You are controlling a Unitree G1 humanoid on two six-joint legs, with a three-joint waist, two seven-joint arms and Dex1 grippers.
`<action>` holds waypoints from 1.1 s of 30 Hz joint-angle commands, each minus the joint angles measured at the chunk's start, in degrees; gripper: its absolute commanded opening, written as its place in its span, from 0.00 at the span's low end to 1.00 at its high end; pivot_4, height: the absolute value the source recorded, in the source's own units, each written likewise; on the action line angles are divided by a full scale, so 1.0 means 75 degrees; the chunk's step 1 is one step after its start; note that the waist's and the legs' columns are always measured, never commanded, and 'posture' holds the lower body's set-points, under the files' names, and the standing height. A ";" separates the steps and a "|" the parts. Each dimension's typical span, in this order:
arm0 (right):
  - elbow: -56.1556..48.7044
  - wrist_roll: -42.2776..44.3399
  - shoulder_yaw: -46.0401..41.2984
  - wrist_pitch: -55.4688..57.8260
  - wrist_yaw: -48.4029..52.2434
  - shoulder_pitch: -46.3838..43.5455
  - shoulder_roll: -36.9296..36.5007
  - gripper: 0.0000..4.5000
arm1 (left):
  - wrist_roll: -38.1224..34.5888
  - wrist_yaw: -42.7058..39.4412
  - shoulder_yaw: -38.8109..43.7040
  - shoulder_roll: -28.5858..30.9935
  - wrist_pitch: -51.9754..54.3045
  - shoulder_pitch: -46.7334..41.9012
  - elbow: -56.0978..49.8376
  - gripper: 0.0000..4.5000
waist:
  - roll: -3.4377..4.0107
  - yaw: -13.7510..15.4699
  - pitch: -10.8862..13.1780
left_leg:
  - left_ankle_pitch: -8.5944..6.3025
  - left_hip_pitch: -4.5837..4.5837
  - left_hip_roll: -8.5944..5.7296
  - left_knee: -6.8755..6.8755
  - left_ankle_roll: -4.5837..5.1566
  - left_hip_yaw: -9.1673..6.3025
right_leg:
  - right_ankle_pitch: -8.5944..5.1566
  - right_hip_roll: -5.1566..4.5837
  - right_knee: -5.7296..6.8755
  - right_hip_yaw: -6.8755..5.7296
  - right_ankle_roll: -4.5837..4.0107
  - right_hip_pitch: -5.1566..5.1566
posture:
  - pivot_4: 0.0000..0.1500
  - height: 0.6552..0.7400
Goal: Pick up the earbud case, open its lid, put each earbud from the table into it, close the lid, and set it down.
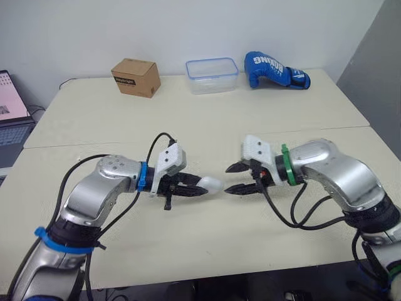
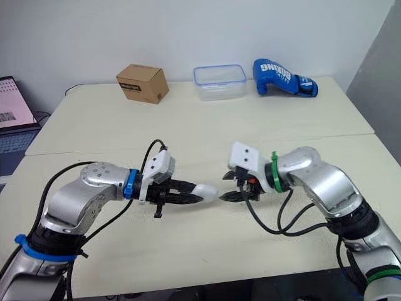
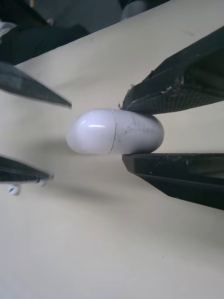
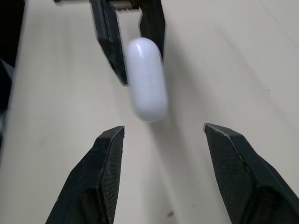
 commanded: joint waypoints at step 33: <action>0.0238 0.1009 -0.1393 -0.0903 -0.1423 0.0774 0.1092 0.62 | -0.1304 -0.0427 0.0828 -0.1666 -0.1778 0.0063 0.1410 0.18 | -0.0002 -0.0020 -0.0002 | 0.0000 0.0008 -0.0002 0.0001 0.0000 0.0011 | 0.0001 0.0000 0.0002 0.0008 -0.0001 0.0003 | 1.00 0.89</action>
